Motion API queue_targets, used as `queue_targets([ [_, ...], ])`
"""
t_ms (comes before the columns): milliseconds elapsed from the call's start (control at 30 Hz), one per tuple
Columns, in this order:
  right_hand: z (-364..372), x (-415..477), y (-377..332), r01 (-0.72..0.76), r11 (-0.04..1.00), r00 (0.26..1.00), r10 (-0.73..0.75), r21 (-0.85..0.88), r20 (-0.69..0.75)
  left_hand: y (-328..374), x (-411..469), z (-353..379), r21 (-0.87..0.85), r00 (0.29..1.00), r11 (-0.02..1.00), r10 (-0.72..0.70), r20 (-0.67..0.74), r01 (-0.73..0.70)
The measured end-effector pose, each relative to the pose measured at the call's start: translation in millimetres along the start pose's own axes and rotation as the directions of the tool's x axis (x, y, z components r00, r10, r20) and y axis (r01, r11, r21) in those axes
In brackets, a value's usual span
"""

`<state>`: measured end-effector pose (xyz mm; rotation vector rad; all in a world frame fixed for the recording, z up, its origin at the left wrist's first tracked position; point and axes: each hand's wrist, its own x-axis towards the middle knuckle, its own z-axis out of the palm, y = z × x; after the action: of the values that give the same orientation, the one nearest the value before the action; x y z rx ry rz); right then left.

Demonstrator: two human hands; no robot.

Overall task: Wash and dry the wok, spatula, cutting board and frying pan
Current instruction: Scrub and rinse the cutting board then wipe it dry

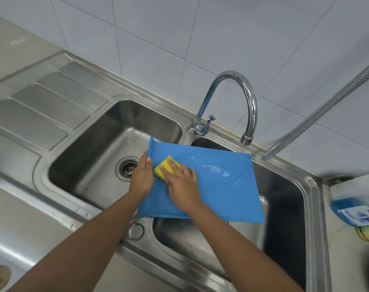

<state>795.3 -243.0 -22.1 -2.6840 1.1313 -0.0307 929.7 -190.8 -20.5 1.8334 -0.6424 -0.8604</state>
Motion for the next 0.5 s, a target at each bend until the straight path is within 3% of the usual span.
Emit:
queue_targets([
  [167,-16,71,15,-0.13,0.991,0.99,0.132,-0.032,0.044,-1,1,-3,-0.028,1.0,1.0,0.011,0.024,-0.01],
  [400,17,-69,-18,-0.061,0.998,0.994,0.061,0.003,-0.094,-7,6,0,-0.102,1.0,0.995,-0.016,-0.002,0.016],
  [500,22,-74,-33,-0.079,0.997,0.993,0.08,0.017,-0.084,-9,6,0,-0.115,1.0,0.993,-0.025,0.006,0.026],
])
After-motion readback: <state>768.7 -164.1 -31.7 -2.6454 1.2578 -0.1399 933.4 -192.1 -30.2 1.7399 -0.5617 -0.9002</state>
